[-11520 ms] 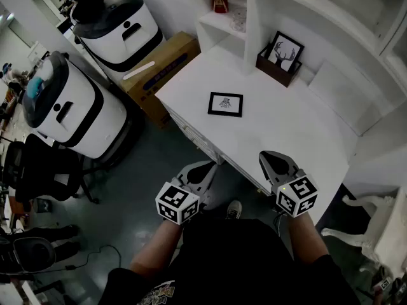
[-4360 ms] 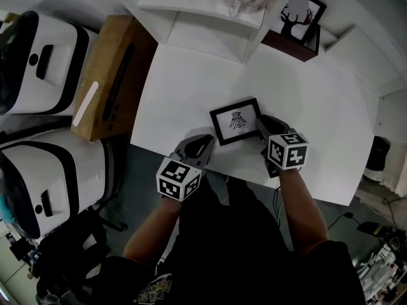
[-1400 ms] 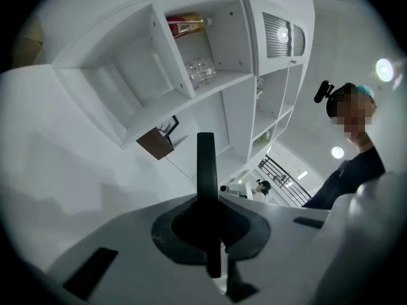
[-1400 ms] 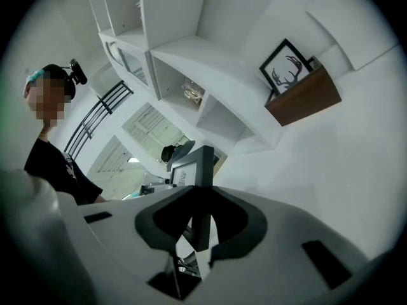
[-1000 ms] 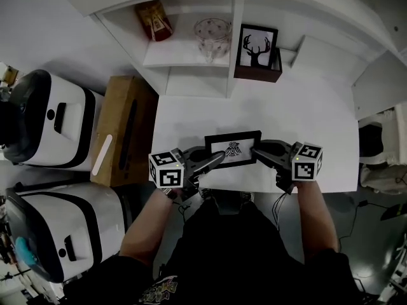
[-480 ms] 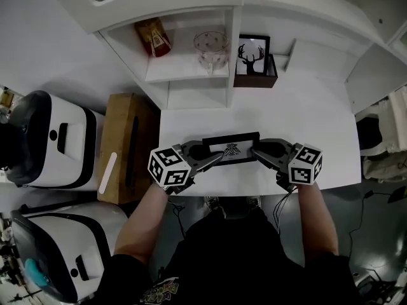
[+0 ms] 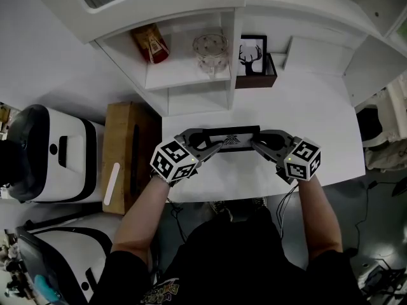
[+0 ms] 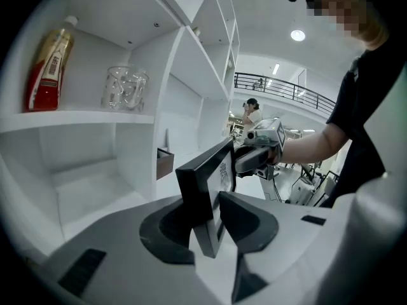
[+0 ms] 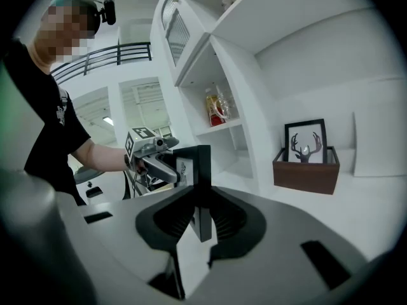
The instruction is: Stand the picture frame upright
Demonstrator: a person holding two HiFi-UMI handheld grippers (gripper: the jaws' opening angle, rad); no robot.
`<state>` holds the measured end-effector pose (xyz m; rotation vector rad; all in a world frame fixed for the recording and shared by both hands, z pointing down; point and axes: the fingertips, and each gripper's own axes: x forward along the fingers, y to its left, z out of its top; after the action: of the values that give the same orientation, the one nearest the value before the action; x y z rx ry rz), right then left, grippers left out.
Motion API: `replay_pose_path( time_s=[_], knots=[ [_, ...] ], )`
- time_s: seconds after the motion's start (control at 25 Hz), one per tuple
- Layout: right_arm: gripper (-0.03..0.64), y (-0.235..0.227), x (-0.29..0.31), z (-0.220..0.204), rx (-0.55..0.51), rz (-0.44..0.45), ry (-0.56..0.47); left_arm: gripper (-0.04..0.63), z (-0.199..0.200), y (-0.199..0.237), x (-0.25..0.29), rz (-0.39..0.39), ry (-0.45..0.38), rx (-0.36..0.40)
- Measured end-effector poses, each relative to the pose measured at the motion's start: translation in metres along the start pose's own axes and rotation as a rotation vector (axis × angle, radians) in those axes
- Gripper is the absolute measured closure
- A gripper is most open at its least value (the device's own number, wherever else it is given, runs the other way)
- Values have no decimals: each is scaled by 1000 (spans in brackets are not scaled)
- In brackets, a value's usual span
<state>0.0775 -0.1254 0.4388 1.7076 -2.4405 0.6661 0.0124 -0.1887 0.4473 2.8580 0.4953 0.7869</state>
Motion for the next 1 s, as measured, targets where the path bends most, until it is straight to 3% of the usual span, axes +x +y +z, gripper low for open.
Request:
replay_pose_path(
  time_s=[0.36,1.0],
  knots=[
    [548,-34,32,-2,-93,-100,56,474,-4,42,11,92,20,104],
    [543,-110,87,-46,-100,-155,193,471,-43,115,59,168,103,124]
  ],
)
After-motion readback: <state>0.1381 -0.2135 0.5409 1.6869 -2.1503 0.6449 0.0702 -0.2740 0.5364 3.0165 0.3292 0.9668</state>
